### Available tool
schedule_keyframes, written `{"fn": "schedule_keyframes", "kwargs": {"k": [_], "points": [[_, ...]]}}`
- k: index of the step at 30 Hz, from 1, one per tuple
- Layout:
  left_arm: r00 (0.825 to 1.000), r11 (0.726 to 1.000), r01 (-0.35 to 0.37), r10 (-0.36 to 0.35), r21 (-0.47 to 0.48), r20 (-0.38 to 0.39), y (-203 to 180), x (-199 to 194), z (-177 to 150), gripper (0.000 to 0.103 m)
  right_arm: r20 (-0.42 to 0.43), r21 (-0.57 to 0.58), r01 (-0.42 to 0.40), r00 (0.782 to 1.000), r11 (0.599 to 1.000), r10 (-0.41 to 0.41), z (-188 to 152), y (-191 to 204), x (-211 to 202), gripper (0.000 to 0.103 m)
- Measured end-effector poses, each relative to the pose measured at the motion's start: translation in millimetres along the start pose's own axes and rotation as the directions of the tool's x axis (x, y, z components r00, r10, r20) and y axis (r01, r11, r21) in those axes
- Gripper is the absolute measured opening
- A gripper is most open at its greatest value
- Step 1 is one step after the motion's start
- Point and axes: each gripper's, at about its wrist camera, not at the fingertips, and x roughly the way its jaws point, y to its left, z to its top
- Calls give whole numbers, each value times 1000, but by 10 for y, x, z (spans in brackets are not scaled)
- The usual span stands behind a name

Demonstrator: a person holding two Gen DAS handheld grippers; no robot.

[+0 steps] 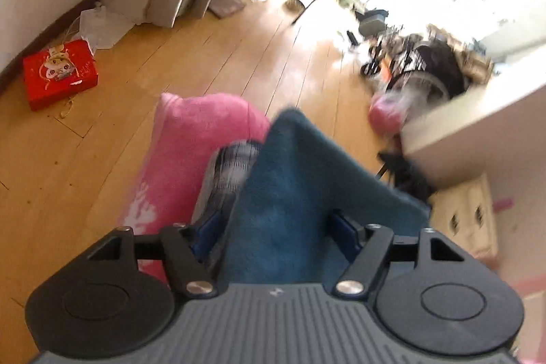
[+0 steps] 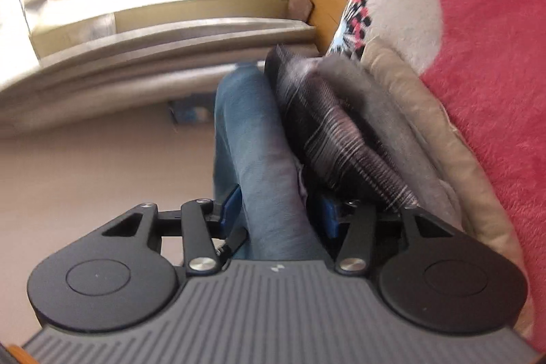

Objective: Fold clothes
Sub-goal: 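Carry the jeans with both grippers and lower them onto the plaid clothes stack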

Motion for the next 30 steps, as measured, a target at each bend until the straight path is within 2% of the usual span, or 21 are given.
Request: {"fn": "schedule_keyframes", "kwargs": {"k": [2, 4, 6, 8, 9, 11, 14, 16, 17, 19, 20, 21, 23, 24, 25, 27, 30], "points": [[999, 1000, 23, -23, -2, 48, 91, -236, -1, 69, 40, -49, 2, 999, 999, 0, -11, 78, -219, 59], [993, 999, 43, -45, 21, 111, 168, -529, -41, 67, 99, -149, 5, 995, 989, 10, -94, 200, -556, 59], [985, 990, 29, -52, 136, 167, 122, -818, -166, 67, 163, -319, 45, 987, 947, 8, -269, 402, -910, 59], [979, 960, 7, -63, 280, 193, -97, -1021, -321, 67, 225, -477, 94, 974, 874, 19, -444, 604, -1265, 58], [978, 934, -9, -67, 358, 200, -227, -1074, -420, 67, 239, -550, 121, 971, 826, 17, -530, 716, -1362, 57], [978, 875, -61, -43, 481, 202, -451, -1056, -637, 66, 219, -691, 170, 976, 703, -22, -715, 952, -1286, 54], [986, 799, -144, 63, 584, 156, -583, -796, -944, 58, 180, -861, 207, 978, 465, -101, -1103, 1163, -990, 48], [978, 776, -209, 158, 595, 138, -515, -575, -1099, 60, 170, -915, 224, 968, 337, -182, -1319, 1089, -714, 47], [975, 780, -222, 168, 585, 146, -477, -539, -1137, 64, 173, -923, 245, 954, 298, -246, -1350, 985, -560, 45], [977, 817, -213, 164, 536, 138, -428, -557, -1120, 67, 186, -916, 299, 909, 270, -374, -1301, 750, -265, 43], [978, 833, -207, 160, 514, 135, -419, -585, -1108, 67, 196, -914, 318, 890, 253, -411, -1293, 672, -182, 43], [976, 838, -213, 161, 503, 144, -422, -634, -1112, 66, 208, -914, 325, 891, 245, -405, -1309, 682, -217, 43], [970, 830, -238, 175, 504, 169, -413, -750, -1144, 65, 188, -911, 295, 920, 289, -345, -1347, 798, -420, 43], [970, 829, -237, 170, 507, 176, -408, -821, -1163, 65, 184, -911, 281, 932, 302, -311, -1409, 837, -555, 43], [968, 835, -240, 169, 495, 183, -396, -903, -1186, 66, 196, -913, 282, 937, 295, -289, -1492, 857, -714, 44], [964, 851, -250, 173, 462, 203, -391, -1107, -1305, 68, 208, -913, 284, 941, 294, -266, -1626, 852, -1160, 44], [955, 865, -272, 190, 422, 226, -444, -1376, -1636, 71, 230, -909, 309, 932, 281, -280, -1813, 745, -1732, 45]]}}
